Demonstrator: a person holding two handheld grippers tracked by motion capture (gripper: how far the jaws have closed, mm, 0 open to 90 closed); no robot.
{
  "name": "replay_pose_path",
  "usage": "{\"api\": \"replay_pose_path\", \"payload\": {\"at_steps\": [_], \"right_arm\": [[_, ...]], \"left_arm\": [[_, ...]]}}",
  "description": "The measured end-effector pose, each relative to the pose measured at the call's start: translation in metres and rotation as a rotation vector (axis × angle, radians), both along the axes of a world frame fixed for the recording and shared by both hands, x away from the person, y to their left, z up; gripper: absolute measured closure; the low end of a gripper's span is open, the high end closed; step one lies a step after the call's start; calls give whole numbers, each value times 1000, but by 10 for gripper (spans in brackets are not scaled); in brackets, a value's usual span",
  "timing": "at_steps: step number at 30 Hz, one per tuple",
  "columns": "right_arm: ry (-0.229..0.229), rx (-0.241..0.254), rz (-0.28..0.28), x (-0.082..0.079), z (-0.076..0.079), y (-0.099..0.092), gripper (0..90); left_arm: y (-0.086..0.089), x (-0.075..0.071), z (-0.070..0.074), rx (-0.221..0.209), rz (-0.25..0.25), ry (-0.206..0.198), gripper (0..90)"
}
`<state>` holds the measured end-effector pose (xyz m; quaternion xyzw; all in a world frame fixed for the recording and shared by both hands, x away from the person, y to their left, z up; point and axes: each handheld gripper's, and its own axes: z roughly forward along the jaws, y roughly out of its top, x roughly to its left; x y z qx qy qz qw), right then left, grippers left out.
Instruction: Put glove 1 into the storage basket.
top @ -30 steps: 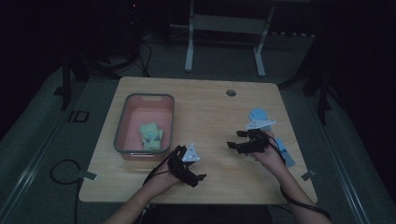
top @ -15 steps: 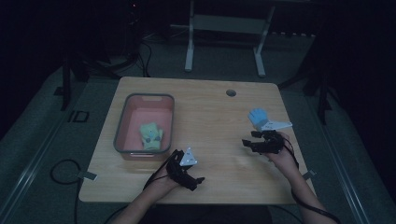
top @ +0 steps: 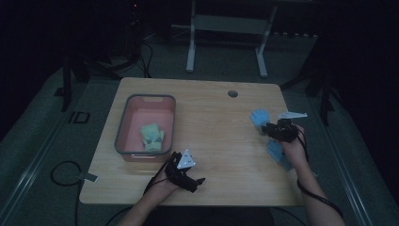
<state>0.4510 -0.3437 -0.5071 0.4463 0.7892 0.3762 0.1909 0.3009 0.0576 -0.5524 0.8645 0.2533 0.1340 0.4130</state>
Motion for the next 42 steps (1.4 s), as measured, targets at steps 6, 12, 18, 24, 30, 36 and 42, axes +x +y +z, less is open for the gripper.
{"api": "replay_pose_path", "payload": {"at_steps": [6,12,18,24,30,36,42], "right_arm": [[26,-62,-78,36,-6,-2,615],[58,-85,-109,59,-17,3,571],[80,-94,-157,68,-33,6,525],[69,-125,-163,65,-37,12,593],[114,-104,-177,65,-34,18,800],[127,-111,-203,61,-28,24,830],[79,-60,-196,36,-3,39,832]], "left_arm": [[1,-2,0,0,1,-12,13],[3,-2,0,-5,-3,-18,13],[6,-1,1,-9,7,-25,13],[7,-1,1,-10,9,-27,13],[6,-2,0,-9,7,-27,13],[7,-2,1,-10,15,-32,13],[8,-1,1,-13,18,-27,13]]}}
